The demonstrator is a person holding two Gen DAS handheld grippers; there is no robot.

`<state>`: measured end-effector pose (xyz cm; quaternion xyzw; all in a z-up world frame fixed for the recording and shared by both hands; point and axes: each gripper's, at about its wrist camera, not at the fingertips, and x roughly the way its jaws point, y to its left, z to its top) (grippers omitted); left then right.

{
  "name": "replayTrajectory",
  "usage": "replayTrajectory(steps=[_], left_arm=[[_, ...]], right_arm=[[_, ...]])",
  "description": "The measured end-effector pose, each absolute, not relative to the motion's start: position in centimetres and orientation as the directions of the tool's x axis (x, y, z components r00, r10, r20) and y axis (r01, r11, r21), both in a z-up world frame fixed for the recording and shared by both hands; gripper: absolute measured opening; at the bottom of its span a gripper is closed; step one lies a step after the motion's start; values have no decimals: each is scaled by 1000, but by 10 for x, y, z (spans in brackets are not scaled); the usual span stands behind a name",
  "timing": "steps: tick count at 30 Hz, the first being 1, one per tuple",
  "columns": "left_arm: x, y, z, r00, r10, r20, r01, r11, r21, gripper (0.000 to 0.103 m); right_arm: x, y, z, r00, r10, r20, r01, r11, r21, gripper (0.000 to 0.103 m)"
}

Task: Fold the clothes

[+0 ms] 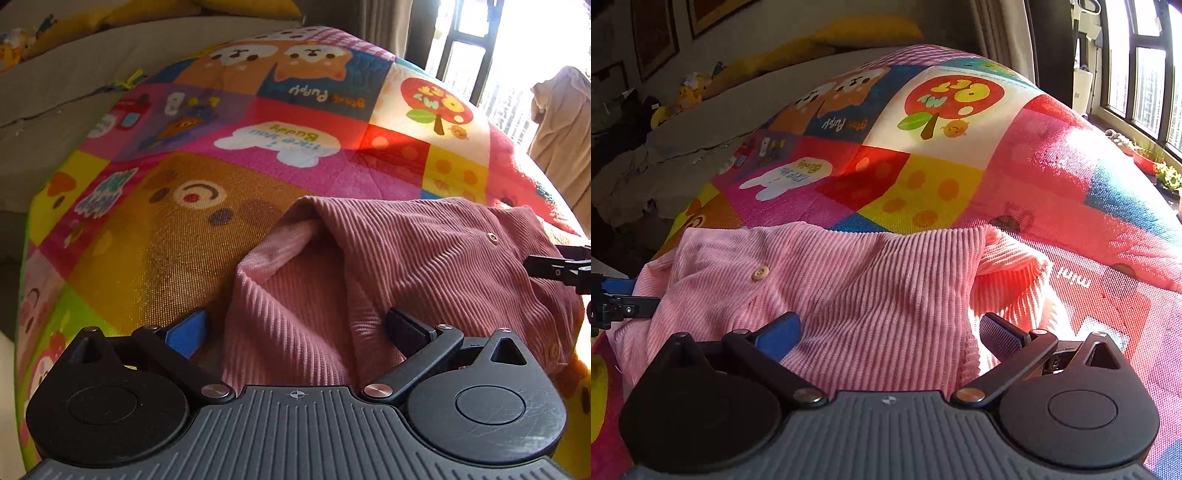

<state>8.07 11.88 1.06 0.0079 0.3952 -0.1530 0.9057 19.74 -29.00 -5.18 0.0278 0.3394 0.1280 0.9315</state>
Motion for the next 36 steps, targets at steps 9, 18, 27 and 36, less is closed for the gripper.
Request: replayTrajectory(steps=[9, 18, 27, 36], left_arm=[[79, 117, 9, 651, -247, -717, 262, 961, -93, 103], [63, 122, 18, 558, -500, -662, 358, 865, -352, 103], [53, 124, 53, 572, -601, -557, 367, 796, -482, 103], [54, 148, 53, 701, -482, -526, 265, 861, -435, 103]], right_arm=[[165, -281, -64, 674, 255, -693, -307, 950, 50, 103], [140, -242, -31, 778, 271, -567, -392, 914, -102, 103], [125, -205, -21, 876, 159, -455, -368, 830, -419, 103], [114, -318, -34, 777, 126, -616, -228, 969, -89, 103]])
